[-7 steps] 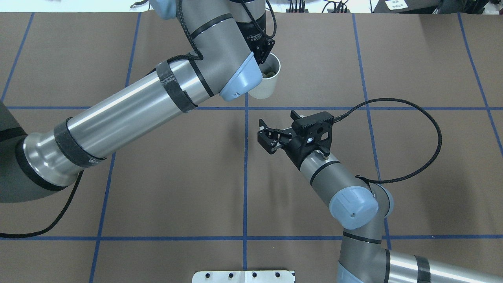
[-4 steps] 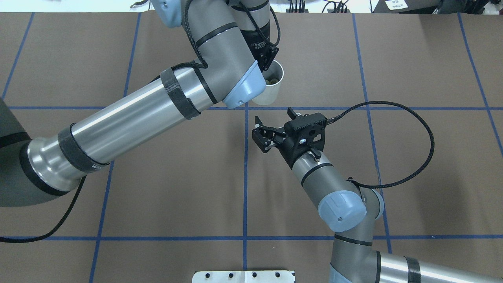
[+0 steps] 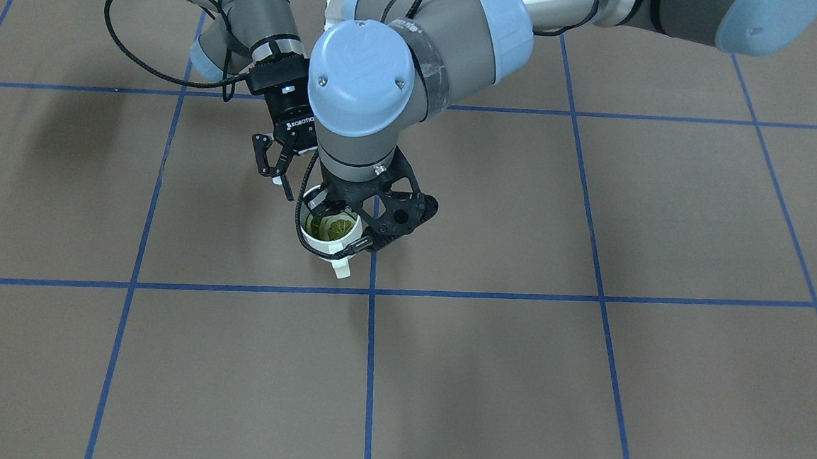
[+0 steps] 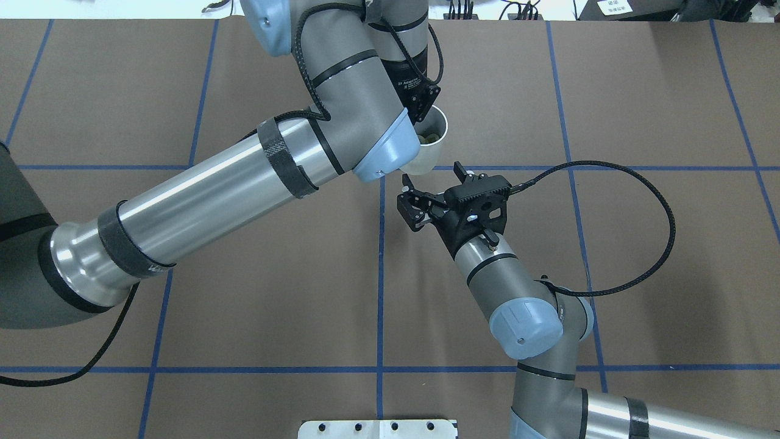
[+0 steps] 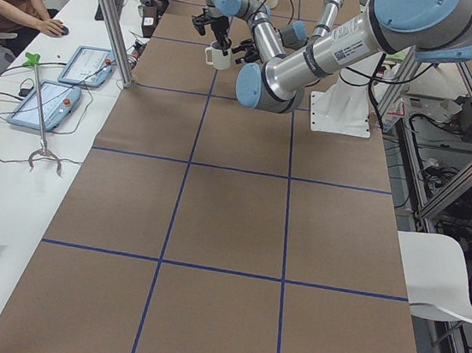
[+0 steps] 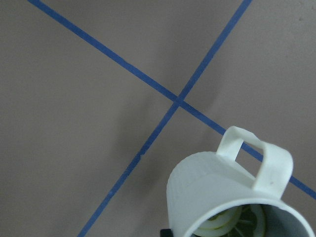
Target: Left arm hands cup to right arm to dump lemon
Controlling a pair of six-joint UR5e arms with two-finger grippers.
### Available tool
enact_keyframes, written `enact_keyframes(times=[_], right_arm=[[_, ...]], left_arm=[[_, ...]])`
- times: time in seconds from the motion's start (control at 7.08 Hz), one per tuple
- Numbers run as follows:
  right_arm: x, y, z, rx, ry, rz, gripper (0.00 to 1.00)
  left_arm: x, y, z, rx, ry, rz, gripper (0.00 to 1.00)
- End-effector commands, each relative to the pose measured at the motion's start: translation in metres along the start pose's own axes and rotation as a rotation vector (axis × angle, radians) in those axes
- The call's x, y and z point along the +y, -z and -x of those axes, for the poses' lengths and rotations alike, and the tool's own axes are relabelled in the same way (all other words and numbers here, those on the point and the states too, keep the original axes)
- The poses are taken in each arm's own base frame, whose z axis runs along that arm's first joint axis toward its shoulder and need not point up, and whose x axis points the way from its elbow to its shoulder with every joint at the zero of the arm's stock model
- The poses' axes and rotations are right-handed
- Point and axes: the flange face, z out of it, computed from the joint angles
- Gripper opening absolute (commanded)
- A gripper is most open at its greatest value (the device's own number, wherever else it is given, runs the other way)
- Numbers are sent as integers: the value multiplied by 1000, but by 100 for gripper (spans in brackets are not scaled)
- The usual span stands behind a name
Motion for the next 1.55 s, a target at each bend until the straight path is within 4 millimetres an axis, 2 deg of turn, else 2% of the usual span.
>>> enact_keyframes(times=[0.0,0.28,0.56,0.85,0.99,1.13,1.27,1.41], right_arm=[[0,-2,1,6,0,-6,99],[0,-2,2,6,0,-8,99],[-3,-6,-2,16,3,-14,99],[0,-9,-4,25,10,-14,99],[0,-9,-4,25,10,-14,91],[9,-13,-7,30,19,-4,32],[11,-14,-7,31,20,-2,22],[11,-13,-7,33,23,-3,22]], left_arm=[[11,-7,-1,-4,-13,12,0],[14,-4,-1,2,-20,15,0],[24,-14,-1,-9,-28,24,0],[28,-10,-1,-2,-36,25,0],[30,-7,1,5,-40,27,0],[37,-10,0,7,-54,31,72],[44,2,2,29,-70,27,100],[43,11,3,44,-74,21,100]])
